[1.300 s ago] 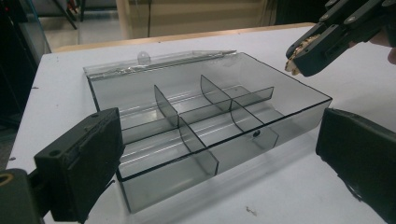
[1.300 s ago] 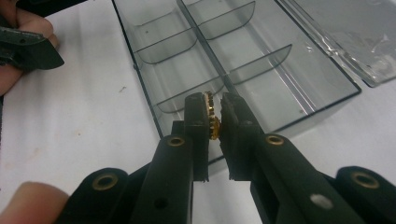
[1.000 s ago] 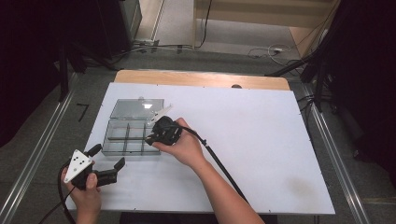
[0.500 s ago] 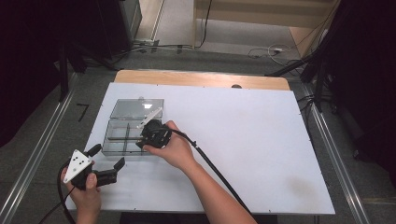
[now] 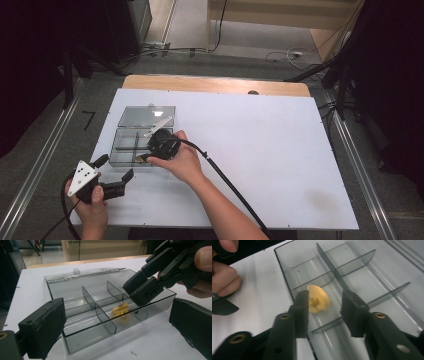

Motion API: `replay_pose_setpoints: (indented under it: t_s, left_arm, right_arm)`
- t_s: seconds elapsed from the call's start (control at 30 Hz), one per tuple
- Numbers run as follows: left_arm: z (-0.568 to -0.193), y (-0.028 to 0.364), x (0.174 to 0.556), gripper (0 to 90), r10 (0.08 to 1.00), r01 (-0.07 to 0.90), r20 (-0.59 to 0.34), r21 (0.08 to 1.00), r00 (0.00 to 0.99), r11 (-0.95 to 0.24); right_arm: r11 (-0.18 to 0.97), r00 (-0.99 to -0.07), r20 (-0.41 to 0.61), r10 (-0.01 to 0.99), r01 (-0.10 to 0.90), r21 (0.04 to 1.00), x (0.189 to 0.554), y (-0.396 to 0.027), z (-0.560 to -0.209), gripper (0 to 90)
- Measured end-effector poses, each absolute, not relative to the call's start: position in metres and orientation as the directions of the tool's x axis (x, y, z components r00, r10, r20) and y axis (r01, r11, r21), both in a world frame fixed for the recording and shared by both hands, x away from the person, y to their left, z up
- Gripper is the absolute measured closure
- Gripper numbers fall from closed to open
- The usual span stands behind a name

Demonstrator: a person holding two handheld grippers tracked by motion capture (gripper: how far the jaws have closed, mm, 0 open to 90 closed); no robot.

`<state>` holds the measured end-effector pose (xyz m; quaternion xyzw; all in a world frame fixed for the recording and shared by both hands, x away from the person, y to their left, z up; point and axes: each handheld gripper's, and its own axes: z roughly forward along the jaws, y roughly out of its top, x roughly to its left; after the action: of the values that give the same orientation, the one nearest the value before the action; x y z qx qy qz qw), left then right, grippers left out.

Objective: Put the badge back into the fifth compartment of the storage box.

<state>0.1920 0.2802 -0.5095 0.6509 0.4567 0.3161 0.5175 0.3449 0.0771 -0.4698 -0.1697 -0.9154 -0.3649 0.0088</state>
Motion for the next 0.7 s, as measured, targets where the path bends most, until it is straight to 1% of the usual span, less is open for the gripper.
replay_pose_setpoints:
  t_s: [0.03, 0.07, 0.1, 0.13, 0.2, 0.23, 0.27, 0.3, 0.33, 0.43, 0.47, 0.6, 0.7]
  left_arm:
    - [-0.51, 0.28, 0.192, 1.1, 0.922, 0.267, -0.061, 0.962, 0.383, -0.048]
    - [-0.509, 0.28, 0.192, 1.1, 0.921, 0.268, -0.06, 0.962, 0.384, -0.049]
    - [-0.509, 0.28, 0.192, 1.1, 0.921, 0.268, -0.06, 0.962, 0.384, -0.049]
    - [-0.509, 0.28, 0.192, 1.1, 0.921, 0.268, -0.06, 0.962, 0.384, -0.049]
    - [-0.509, 0.28, 0.192, 1.1, 0.921, 0.27, -0.058, 0.962, 0.385, -0.053]
    - [-0.509, 0.28, 0.192, 1.1, 0.921, 0.268, -0.059, 0.962, 0.384, -0.051]
    - [-0.509, 0.28, 0.192, 1.1, 0.922, 0.269, -0.058, 0.962, 0.384, -0.052]
    - [-0.51, 0.28, 0.192, 1.1, 0.921, 0.265, -0.06, 0.963, 0.384, -0.048]
    - [-0.51, 0.28, 0.192, 1.1, 0.922, 0.267, -0.06, 0.963, 0.382, -0.048]
    - [-0.51, 0.28, 0.192, 1.1, 0.922, 0.268, -0.056, 0.962, 0.384, -0.054]
    - [-0.51, 0.28, 0.192, 1.1, 0.922, 0.269, -0.055, 0.962, 0.384, -0.054]
    - [-0.51, 0.279, 0.192, 1.1, 0.923, 0.27, -0.053, 0.961, 0.382, -0.057]
    - [-0.51, 0.279, 0.192, 1.1, 0.922, 0.271, -0.053, 0.961, 0.383, -0.057]
  right_arm:
    - [0.669, -0.94, 0.139, 0.312, 0.321, 0.67, 0.345, 0.075, -0.469, 44.2]
    - [0.669, -0.94, 0.139, 0.312, 0.321, 0.67, 0.345, 0.075, -0.469, 44.2]
    - [0.654, -0.938, 0.145, 0.316, 0.326, 0.683, 0.346, 0.068, -0.467, 38.4]
    - [0.647, -0.936, 0.146, 0.321, 0.33, 0.687, 0.346, 0.065, -0.465, 35.1]
    - [0.633, -0.933, 0.152, 0.327, 0.336, 0.697, 0.346, 0.057, -0.464, 30.7]
    - [0.633, -0.933, 0.152, 0.327, 0.336, 0.697, 0.346, 0.057, -0.464, 30.7]
    - [0.628, -0.932, 0.154, 0.328, 0.337, 0.701, 0.346, 0.053, -0.463, 28.0]
    - [0.619, -0.931, 0.153, 0.332, 0.337, 0.71, 0.347, 0.044, -0.461, 22.2]
    - [0.619, -0.931, 0.153, 0.332, 0.337, 0.71, 0.347, 0.044, -0.461, 22.2]
    - [0.608, -0.929, 0.156, 0.336, 0.341, 0.717, 0.347, 0.029, -0.46, 14.3]
    - [0.599, -0.927, 0.164, 0.339, 0.346, 0.722, 0.347, 0.018, -0.459, 9.0]
    - [0.585, -0.925, 0.165, 0.344, 0.348, 0.733, 0.346, 0.003, -0.457, 7.5]
    - [0.569, -0.923, 0.163, 0.347, 0.346, 0.746, 0.346, -0.013, -0.456, 2.6]
